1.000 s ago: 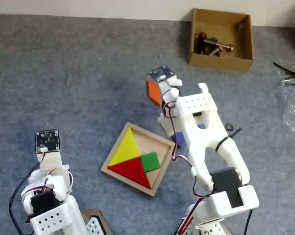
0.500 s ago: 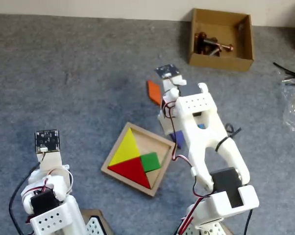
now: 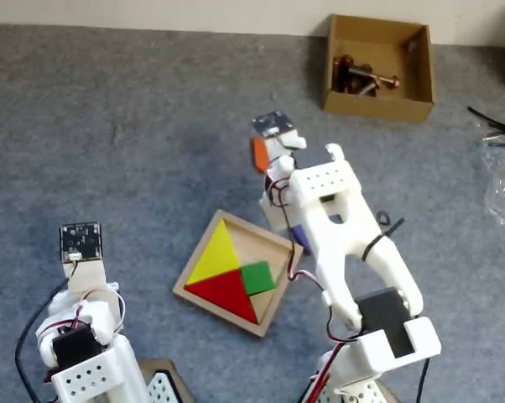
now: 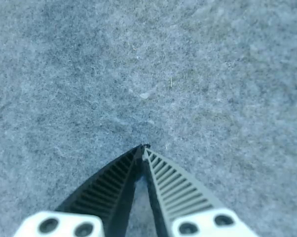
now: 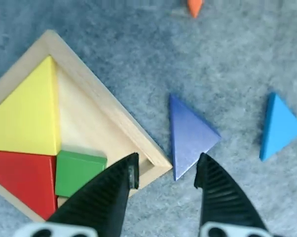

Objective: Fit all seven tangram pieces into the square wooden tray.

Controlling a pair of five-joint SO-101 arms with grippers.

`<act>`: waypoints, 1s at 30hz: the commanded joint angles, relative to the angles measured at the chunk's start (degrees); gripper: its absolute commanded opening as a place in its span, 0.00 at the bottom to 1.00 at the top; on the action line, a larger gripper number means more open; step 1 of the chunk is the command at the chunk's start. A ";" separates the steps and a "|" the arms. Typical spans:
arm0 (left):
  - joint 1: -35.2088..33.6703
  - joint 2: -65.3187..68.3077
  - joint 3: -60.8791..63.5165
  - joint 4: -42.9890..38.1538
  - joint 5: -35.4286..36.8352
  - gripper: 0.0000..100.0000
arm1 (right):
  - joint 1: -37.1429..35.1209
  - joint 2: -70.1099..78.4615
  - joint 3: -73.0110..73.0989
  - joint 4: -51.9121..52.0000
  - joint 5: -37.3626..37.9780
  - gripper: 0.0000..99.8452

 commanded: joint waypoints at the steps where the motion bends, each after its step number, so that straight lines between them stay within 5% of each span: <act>1: 0.84 -0.31 1.19 0.26 0.53 0.01 | 3.65 0.84 -3.65 0.92 -0.35 0.18; 12: 0.84 -0.31 1.19 0.26 0.53 0.01 | 5.49 18.95 -20.97 9.45 8.00 0.19; 30: 0.84 -0.31 1.19 0.26 0.53 0.01 | 4.44 19.74 -18.15 6.73 7.82 0.19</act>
